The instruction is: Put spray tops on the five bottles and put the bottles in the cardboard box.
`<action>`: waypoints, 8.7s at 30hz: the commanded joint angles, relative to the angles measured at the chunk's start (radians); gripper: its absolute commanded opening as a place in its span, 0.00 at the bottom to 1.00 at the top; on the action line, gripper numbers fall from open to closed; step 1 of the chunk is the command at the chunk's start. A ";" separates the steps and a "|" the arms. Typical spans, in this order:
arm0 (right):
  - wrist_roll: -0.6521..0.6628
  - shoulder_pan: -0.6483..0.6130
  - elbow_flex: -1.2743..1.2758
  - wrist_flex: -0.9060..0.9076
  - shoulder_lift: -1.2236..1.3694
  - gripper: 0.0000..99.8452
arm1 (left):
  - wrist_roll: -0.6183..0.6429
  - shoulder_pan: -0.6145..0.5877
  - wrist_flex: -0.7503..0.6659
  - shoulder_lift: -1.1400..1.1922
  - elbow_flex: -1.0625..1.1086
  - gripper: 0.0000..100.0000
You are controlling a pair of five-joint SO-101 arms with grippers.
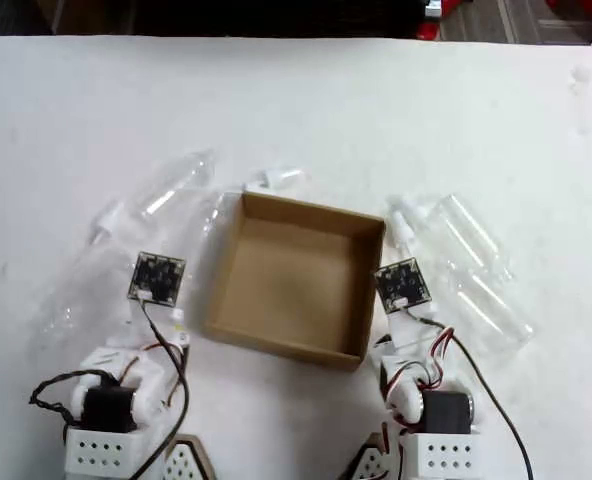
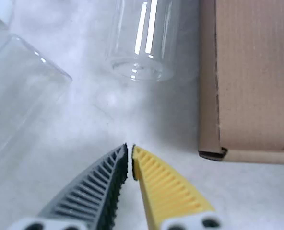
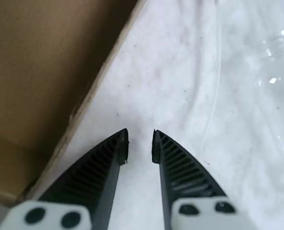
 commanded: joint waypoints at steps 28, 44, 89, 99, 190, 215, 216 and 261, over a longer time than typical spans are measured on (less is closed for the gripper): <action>0.009 -0.005 0.009 -0.018 -0.001 0.07 | 0.015 0.005 0.003 -0.005 -0.002 0.02; 0.011 -0.004 0.009 -0.018 -0.001 0.07 | 0.015 0.005 0.003 -0.005 -0.002 0.02; 0.006 -0.004 0.009 -0.018 -0.001 0.07 | 0.015 0.008 0.003 -0.005 -0.002 0.02; 0.006 -0.004 0.009 -0.018 -0.001 0.07 | 0.020 0.008 0.003 -0.005 -0.002 0.02; 0.006 -0.004 0.009 -0.018 -0.001 0.07 | 0.399 -0.771 0.367 1.319 -1.413 0.09; 0.006 -0.004 0.009 -0.018 -0.001 0.07 | 0.686 -0.750 -0.176 1.336 -0.784 0.42; 0.006 -0.004 0.009 -0.018 -0.001 0.07 | 0.686 -0.748 -0.178 1.336 -0.784 0.42; 0.006 -0.004 0.009 -0.018 -0.001 0.07 | 1.056 -0.671 -0.158 1.972 -1.329 0.34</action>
